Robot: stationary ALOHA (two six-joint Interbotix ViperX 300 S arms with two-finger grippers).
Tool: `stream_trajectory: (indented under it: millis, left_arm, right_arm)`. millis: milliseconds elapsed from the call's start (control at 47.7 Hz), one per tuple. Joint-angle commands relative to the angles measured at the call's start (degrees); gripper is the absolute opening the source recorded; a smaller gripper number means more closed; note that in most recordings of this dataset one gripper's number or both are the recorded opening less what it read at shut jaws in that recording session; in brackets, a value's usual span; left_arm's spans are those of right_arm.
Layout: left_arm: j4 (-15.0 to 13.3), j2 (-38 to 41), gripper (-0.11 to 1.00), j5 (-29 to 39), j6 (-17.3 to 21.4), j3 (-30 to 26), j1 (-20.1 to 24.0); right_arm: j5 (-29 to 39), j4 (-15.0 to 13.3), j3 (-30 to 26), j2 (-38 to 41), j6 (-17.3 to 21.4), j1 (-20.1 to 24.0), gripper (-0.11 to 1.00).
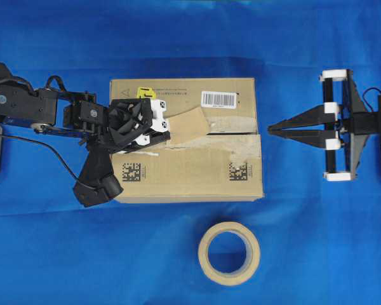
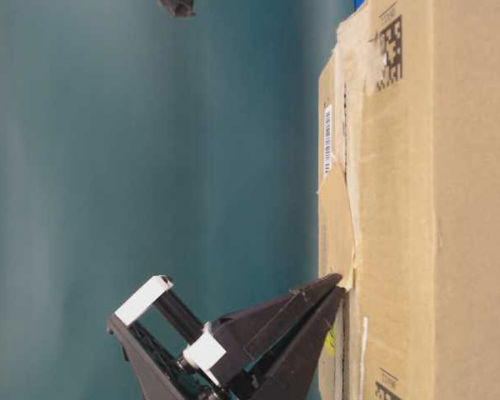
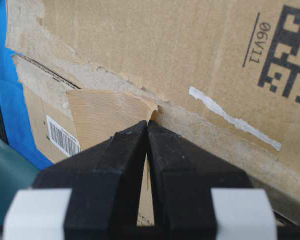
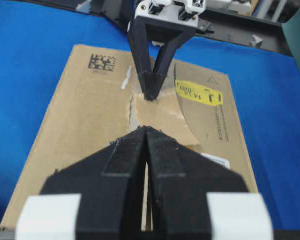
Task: Apply tape along the seams of the closed cardboard box to seal it securely.
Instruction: 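Bring the right gripper over the tape and press it onto the seam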
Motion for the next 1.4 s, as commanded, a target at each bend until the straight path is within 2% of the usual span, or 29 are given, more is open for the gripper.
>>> stream_trajectory:
  millis: [0,356,670,754,964,1027,1152,1383]
  left_arm:
    - [0.1,-0.7,0.02,-0.2,0.0,-0.7,0.1]
    - [0.1,-0.6,0.02,-0.2,-0.2,-0.7,-0.5]
    - [0.1,-0.6,0.02,-0.3,-0.3,-0.5,-1.1]
    - [0.1,-0.6,0.02,-0.2,-0.3,-0.5,-1.1]
    - [0.1,-0.6,0.02,-0.2,-0.3,-0.5,-0.8]
    - [0.1,-0.6,0.02,-0.2,-0.3,-0.6,-0.6]
    - [0.1,-0.6,0.02,-0.2,-0.3,-0.6,-0.4]
    - [0.1,-0.6,0.02,-0.2,-0.3,-0.5,-0.4]
  right_arm:
    - [-1.8,0.6,-2.5,2.0,0.3,0.0,0.0]
    - [-1.8,7.4,-13.1,16.1,0.4,-2.6,0.0]
    - [3.3,9.0,-21.5,24.3,0.4,-2.7,0.01]
    - [4.0,9.4,-22.6,25.7,0.4,-2.7,0.07]
    - [4.2,11.2,-23.3,28.5,0.4,-2.7,0.45]
    - [4.1,11.8,-23.6,29.6,0.3,-2.7,0.52]
    - [3.9,13.1,-24.1,31.5,0.3,-2.7,0.51]
    - [3.8,13.4,-23.7,33.0,0.3,-3.0,0.47]
